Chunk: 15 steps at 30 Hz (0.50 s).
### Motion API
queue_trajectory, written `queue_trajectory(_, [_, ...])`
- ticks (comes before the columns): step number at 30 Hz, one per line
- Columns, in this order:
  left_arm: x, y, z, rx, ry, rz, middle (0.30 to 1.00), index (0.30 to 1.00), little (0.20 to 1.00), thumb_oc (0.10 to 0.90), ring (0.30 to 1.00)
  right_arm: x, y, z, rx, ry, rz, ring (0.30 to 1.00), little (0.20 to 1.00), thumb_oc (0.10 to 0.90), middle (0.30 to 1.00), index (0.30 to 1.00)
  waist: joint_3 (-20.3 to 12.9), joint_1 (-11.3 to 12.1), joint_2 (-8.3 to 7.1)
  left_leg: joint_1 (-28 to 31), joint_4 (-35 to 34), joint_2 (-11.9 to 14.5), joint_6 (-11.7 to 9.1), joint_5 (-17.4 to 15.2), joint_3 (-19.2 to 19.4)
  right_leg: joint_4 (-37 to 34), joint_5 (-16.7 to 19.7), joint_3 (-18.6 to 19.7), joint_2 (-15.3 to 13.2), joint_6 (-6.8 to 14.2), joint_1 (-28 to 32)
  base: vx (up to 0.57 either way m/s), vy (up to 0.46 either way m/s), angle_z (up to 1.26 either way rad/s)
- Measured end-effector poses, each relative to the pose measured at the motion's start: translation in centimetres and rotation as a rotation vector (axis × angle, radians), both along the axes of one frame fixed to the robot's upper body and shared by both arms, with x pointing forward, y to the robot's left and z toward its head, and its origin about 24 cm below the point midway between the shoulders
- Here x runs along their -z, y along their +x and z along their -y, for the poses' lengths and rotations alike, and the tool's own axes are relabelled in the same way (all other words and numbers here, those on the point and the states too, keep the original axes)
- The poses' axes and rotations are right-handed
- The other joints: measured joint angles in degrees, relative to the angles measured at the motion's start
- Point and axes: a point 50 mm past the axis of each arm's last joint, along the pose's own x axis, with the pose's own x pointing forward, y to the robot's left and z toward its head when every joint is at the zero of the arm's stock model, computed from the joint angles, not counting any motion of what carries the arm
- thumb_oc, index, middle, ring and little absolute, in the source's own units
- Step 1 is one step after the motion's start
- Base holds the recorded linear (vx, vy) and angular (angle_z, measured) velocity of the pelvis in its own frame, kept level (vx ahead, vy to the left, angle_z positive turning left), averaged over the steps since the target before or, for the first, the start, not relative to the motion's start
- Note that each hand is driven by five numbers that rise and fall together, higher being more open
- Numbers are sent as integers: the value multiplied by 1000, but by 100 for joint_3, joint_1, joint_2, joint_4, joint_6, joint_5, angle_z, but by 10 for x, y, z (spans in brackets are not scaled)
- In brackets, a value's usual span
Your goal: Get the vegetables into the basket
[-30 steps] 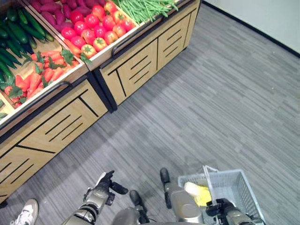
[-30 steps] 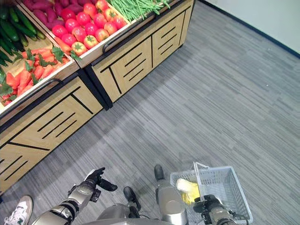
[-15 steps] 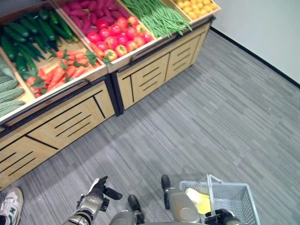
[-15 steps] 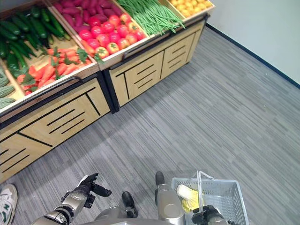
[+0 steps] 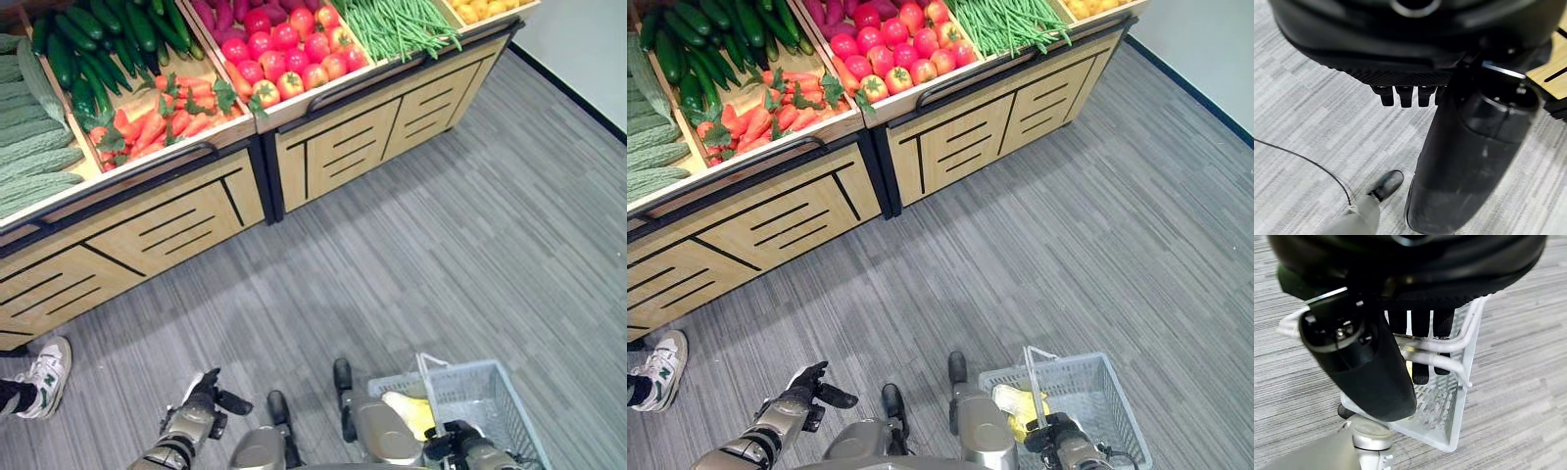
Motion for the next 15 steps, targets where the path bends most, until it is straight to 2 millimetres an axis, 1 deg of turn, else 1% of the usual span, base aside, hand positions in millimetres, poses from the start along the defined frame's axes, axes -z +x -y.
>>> queue_trajectory(3, [-1,4,4,6,-9,12,1000,1000,1000,900,1000,-2,1,6,0,-16,0,300,300,400,300,300,36,-22,80,-15,-3,27,-29,19,-37,-1,-10,-48,20,-7,-2,17,-21,7])
queue_trajectory(5, [0,4,6,8,-14,10,1000,1000,1000,900,1000,-2,1,6,-1,-16,1,300,300,400,300,300,16,-17,117,-14,-17,46,-28,18,-43,-12,-11,-59,38,-13,-5,0,0,0])
queue_trajectory(10, [3,-1,8,4,-20,-8,1000,1000,1000,900,1000,-2,1,6,-1,-19,2,300,300,400,300,300,-3,-17,150,-22,-22,54,-21,13,-35,-14,-7,-52,50,-18,-16,0,0,0])
queue_trajectory(13, [6,-7,7,-4,-15,-39,1000,1000,1000,900,1000,-2,0,7,-6,-21,-6,300,300,400,300,300,-8,-14,147,-19,-23,48,-31,19,-29,-14,6,-44,49,-34,-15,5,8,-1])
queue_trajectory(14, [10,-15,4,-17,-9,-77,1000,1000,1000,900,1000,-2,0,6,-8,-22,-8,300,300,400,300,300,-23,-10,146,-6,-31,44,-30,16,-15,-12,10,-25,51,-39,-13,9,28,-8])
queue_trajectory(15, [12,-20,3,-21,-6,-95,1000,1000,1000,900,1000,-2,-1,7,-13,-24,-14,300,300,400,300,300,-44,-12,143,10,-29,42,-36,17,9,-11,32,0,54,-69,-8,6,19,-9])
